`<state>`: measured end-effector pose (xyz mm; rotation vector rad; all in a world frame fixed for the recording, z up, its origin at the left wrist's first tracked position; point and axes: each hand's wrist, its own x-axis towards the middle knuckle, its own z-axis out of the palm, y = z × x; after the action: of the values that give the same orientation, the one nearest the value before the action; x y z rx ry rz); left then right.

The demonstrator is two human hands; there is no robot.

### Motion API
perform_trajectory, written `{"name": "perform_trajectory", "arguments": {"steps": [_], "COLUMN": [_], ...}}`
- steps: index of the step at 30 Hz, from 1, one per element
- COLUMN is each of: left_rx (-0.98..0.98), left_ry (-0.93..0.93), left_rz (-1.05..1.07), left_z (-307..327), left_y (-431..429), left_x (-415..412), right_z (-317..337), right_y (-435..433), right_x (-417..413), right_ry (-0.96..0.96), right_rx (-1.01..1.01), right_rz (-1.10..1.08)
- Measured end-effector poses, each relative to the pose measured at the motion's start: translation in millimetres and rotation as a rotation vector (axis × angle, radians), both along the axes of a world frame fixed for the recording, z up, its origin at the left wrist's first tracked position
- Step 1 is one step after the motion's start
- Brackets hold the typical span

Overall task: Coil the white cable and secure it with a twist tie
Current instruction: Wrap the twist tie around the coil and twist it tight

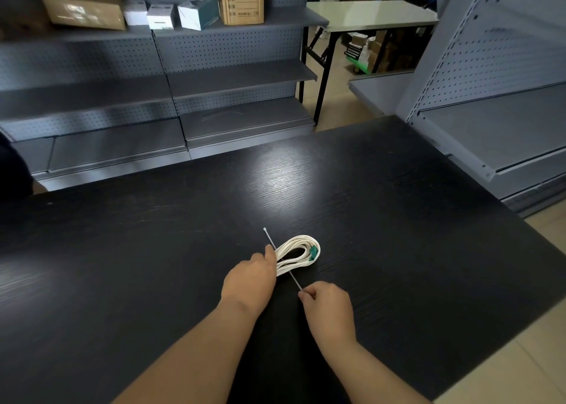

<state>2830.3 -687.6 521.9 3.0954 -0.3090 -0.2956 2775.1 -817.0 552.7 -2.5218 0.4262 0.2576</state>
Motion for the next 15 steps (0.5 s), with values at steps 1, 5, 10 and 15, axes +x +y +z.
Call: {"name": "perform_trajectory", "arguments": {"steps": [1,5,10,15], "left_rx": [-0.003,-0.013,-0.011,-0.011], "left_ry": [0.0,0.006,0.007,0.013], "left_rz": [0.002,0.01,0.007,0.009], "left_z": [-0.3,0.2,1.6,2.5], "left_y": [-0.1,-1.4,-1.4,-2.7], "left_x": [0.2,1.8,3.0,4.6], "right_z": [-0.3,-1.9,-2.1,-3.2], "right_y": [-0.2,-1.6,-3.0,-3.5], "right_x": [0.1,1.4,2.6,3.0], "right_ry": [0.002,0.014,0.02,0.014], "right_rx": [0.007,0.042,0.061,0.058], "right_rz": [-0.001,-0.028,-0.046,-0.046]}}
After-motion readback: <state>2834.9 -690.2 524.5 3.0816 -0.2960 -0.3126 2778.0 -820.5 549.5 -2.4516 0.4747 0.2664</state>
